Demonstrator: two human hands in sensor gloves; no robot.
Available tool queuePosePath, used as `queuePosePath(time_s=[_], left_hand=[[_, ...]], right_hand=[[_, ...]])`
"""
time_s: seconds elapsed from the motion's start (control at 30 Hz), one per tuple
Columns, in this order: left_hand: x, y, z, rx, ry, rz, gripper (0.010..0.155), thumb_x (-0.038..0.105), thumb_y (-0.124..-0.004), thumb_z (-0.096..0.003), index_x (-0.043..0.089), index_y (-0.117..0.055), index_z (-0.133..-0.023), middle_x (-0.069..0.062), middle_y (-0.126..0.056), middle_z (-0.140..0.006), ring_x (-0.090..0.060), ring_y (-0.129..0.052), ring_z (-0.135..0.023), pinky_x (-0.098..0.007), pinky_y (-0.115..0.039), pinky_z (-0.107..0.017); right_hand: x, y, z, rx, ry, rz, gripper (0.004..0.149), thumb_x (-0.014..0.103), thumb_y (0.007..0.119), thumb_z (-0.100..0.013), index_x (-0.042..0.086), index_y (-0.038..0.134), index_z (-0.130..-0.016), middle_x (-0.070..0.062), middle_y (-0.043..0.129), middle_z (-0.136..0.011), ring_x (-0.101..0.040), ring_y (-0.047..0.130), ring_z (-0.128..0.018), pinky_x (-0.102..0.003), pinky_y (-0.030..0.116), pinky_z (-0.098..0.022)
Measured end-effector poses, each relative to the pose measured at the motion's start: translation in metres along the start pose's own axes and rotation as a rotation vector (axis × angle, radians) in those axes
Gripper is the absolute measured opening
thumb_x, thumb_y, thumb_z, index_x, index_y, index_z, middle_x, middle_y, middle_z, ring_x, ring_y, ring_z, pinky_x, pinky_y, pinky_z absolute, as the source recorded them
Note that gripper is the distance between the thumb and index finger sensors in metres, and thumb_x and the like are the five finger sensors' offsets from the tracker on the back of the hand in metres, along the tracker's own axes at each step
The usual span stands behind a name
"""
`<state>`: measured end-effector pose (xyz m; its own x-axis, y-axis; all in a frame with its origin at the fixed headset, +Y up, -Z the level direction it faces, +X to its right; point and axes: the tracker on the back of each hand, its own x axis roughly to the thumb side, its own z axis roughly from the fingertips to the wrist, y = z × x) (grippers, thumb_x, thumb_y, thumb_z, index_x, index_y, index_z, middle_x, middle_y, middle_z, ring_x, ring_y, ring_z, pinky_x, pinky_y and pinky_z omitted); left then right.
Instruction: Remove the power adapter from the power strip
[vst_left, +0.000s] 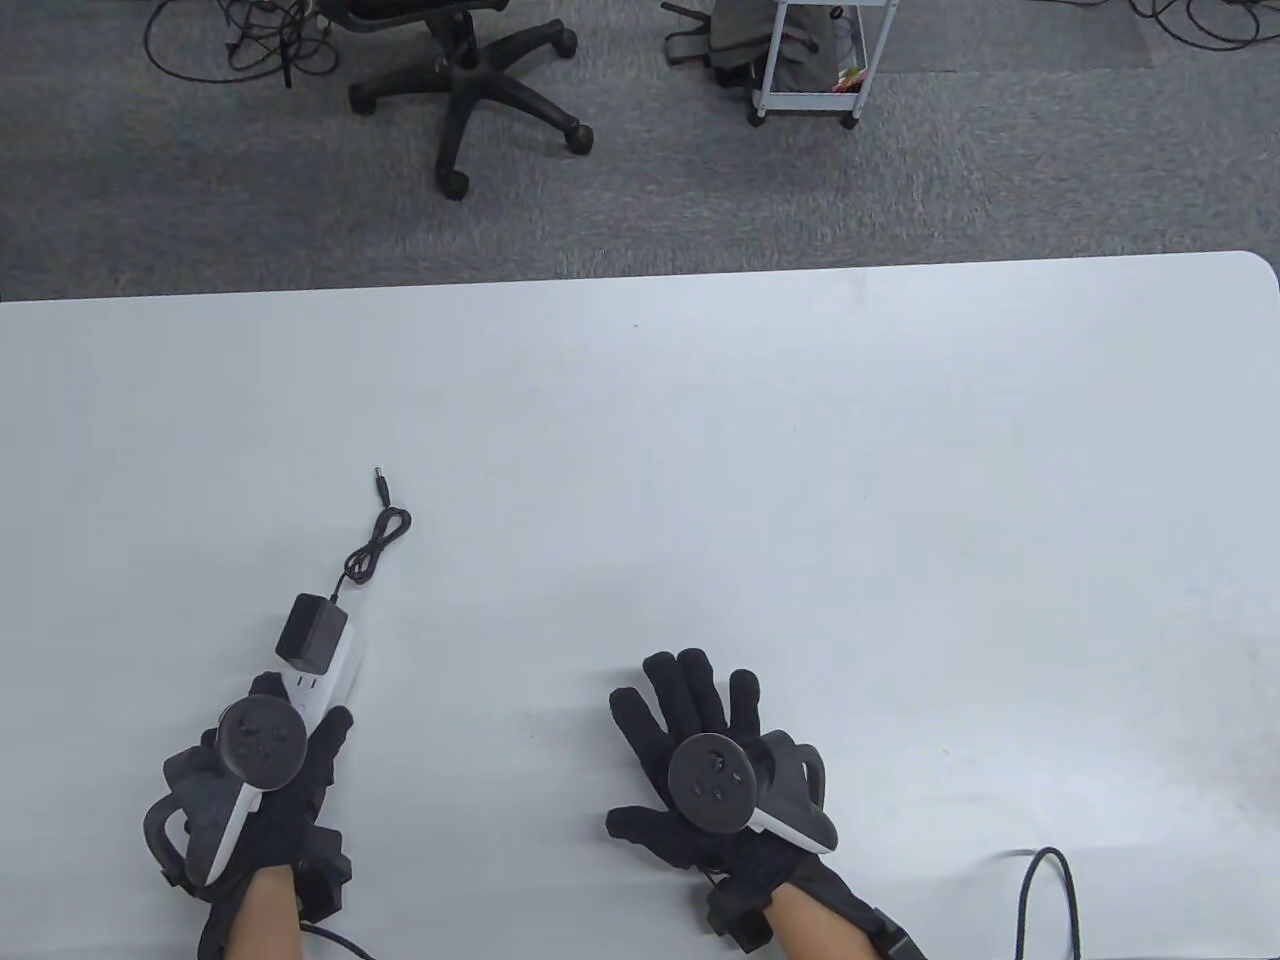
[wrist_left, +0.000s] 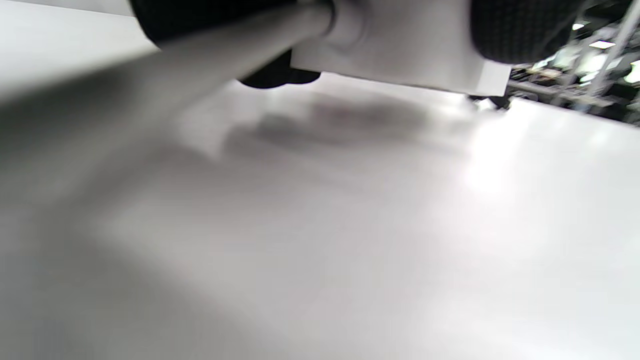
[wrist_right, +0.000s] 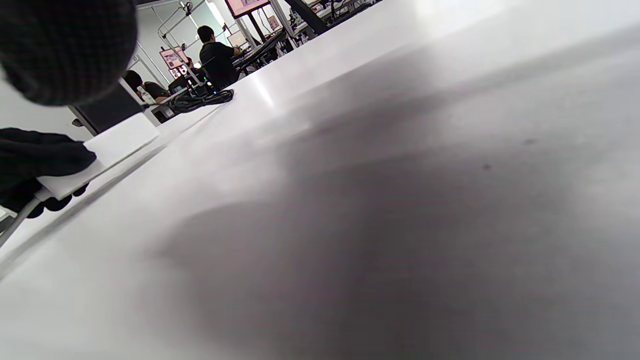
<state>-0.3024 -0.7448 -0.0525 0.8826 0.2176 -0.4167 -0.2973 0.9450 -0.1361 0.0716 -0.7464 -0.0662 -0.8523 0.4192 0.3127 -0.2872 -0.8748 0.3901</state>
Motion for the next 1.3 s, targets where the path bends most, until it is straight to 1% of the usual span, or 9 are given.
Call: queuePosePath(time_s=[0.17,0.37,0.57,0.77,0.9,1.0,1.1,1.2,1.3], left_hand=[[0.038,0.001,0.021,0.015,-0.258,0.009,0.082,0.060,-0.072,-0.0444,0.012,-0.051,-0.107,-0.017,-0.068,-0.102,-0.034,-0.077,-0.077,-0.052,-0.062,-0.063],[0.082,-0.020,0.039,-0.156,-0.581,-0.034,0.082,0.059,-0.077,-0.0400,0.017,-0.053,-0.106,-0.012,-0.069,-0.103,-0.033,-0.078,-0.080,-0.054,-0.061,-0.064],[0.109,-0.037,0.061,-0.268,-0.804,-0.108,0.082,0.058,-0.081,-0.0365,0.022,-0.055,-0.105,-0.007,-0.070,-0.104,-0.031,-0.078,-0.082,-0.053,-0.060,-0.066],[0.121,-0.052,0.071,-0.292,-0.853,-0.273,0.082,0.057,-0.084,-0.0357,0.025,-0.053,-0.105,-0.006,-0.068,-0.105,-0.030,-0.077,-0.085,-0.054,-0.059,-0.067],[0.124,-0.053,0.075,-0.260,-0.842,-0.325,0.082,0.057,-0.086,-0.0354,0.026,-0.054,-0.104,-0.006,-0.069,-0.105,-0.030,-0.077,-0.085,-0.054,-0.059,-0.066],[0.126,-0.054,0.077,-0.238,-0.840,-0.356,0.082,0.058,-0.085,-0.0345,0.026,-0.055,-0.104,-0.005,-0.070,-0.104,-0.028,-0.077,-0.084,-0.053,-0.060,-0.065],[0.125,-0.053,0.075,-0.260,-0.833,-0.332,0.082,0.062,-0.080,-0.0355,0.025,-0.056,-0.104,-0.005,-0.069,-0.105,-0.029,-0.076,-0.084,-0.054,-0.060,-0.066],[0.125,-0.053,0.073,-0.303,-0.850,-0.231,0.083,0.063,-0.077,-0.0374,0.025,-0.054,-0.107,-0.008,-0.068,-0.107,-0.035,-0.075,-0.083,-0.055,-0.057,-0.067],[0.127,-0.052,0.075,-0.255,-0.854,-0.237,0.081,0.062,-0.078,-0.0362,0.025,-0.059,-0.105,-0.006,-0.072,-0.106,-0.037,-0.078,-0.080,-0.055,-0.060,-0.066]], right_hand=[[-0.001,0.000,0.000,0.005,0.005,-0.002,0.094,0.070,0.073,-0.031,0.054,0.000,-0.088,0.007,-0.008,-0.109,-0.019,-0.008,-0.104,-0.054,-0.004,-0.071],[-0.001,-0.002,0.000,-0.015,-0.016,-0.033,0.095,0.071,0.072,-0.030,0.054,-0.001,-0.088,0.007,-0.007,-0.109,-0.019,-0.007,-0.104,-0.055,-0.004,-0.071],[0.004,-0.003,0.002,-0.039,-0.093,-0.099,0.098,0.075,0.072,-0.026,0.054,0.000,-0.089,0.006,-0.003,-0.111,-0.020,-0.003,-0.106,-0.056,-0.002,-0.071],[0.015,0.000,0.005,-0.028,-0.171,-0.096,0.098,0.075,0.073,-0.026,0.053,0.004,-0.091,0.004,0.006,-0.114,-0.022,0.008,-0.110,-0.057,-0.001,-0.070],[0.029,0.005,0.009,-0.003,-0.221,-0.027,0.097,0.072,0.076,-0.027,0.052,0.008,-0.094,0.002,0.028,-0.118,-0.029,0.038,-0.112,-0.059,0.003,-0.071],[0.041,0.012,0.010,0.024,-0.223,0.089,0.088,0.066,0.078,-0.030,0.044,0.030,-0.101,-0.002,0.056,-0.109,-0.029,0.067,-0.093,-0.062,0.017,-0.074],[0.044,0.010,0.009,0.022,-0.176,0.141,0.071,0.052,0.077,-0.040,0.043,0.039,-0.100,-0.002,0.068,-0.098,-0.027,0.081,-0.070,-0.059,0.046,-0.074],[0.043,0.011,0.009,0.056,-0.179,0.097,0.068,0.045,0.078,-0.041,0.041,0.042,-0.099,-0.005,0.067,-0.097,-0.029,0.082,-0.066,-0.056,0.054,-0.071],[0.041,0.011,0.008,0.037,-0.199,0.066,0.070,0.040,0.082,-0.040,0.039,0.044,-0.098,-0.004,0.068,-0.098,-0.029,0.084,-0.066,-0.056,0.054,-0.072]])
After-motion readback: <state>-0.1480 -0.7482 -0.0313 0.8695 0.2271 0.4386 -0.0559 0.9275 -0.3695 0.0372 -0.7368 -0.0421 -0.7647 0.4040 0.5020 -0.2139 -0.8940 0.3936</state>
